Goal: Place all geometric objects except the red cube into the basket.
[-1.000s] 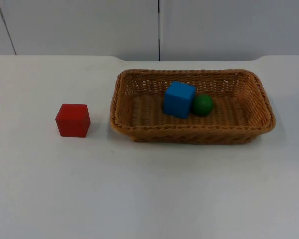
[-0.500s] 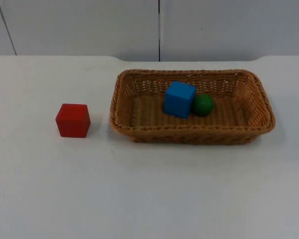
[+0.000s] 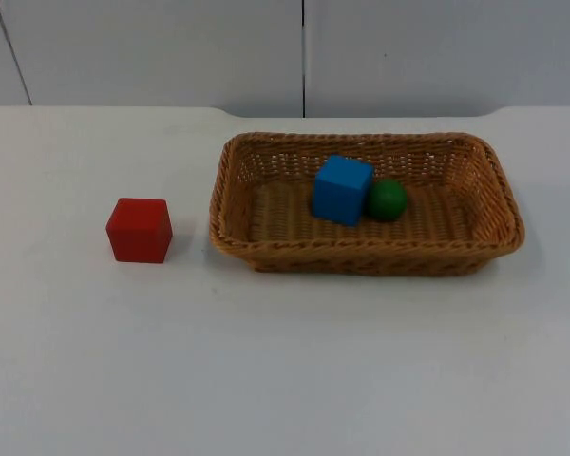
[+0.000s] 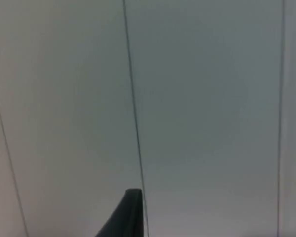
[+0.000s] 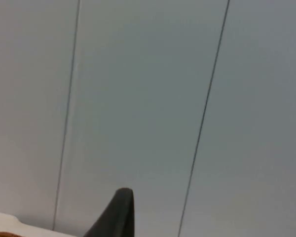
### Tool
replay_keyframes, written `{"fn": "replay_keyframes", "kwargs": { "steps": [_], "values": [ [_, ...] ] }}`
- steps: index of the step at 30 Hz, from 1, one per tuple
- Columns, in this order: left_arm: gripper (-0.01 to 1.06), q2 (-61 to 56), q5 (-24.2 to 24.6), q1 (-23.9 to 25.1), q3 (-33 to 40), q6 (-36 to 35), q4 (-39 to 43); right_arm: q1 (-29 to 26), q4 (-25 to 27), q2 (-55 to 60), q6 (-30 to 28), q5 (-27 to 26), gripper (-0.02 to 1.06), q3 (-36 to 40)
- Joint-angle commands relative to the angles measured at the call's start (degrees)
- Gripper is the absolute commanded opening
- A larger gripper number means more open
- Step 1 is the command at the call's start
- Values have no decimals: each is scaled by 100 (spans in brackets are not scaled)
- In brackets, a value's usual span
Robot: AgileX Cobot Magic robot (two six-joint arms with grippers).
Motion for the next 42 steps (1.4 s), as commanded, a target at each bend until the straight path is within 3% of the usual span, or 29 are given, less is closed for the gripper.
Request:
{"fn": "replay_keyframes", "kwargs": {
  "steps": [1,4,13,20,35,37,42],
  "values": [
    [104,-103,54,-71,-19,233,-207,9,198,-166,-73,185,105,-41],
    [104,-116,309,-239,-19,256,-205,22,331,-173,-85,401,105,-41],
    [104,-116,390,-250,-19,336,-304,149,432,-173,-85,421,105,-42],
    [104,-116,575,-251,18,336,-490,149,487,-173,341,421,105,369],
    [104,-131,310,-288,2485,351,-299,149,259,-173,384,421,105,2641],
    [104,-188,217,-290,3130,351,-130,149,145,-173,474,421,105,3070],
    [104,-467,179,-290,3871,351,64,149,130,-173,774,338,105,3541]
  ]
}}
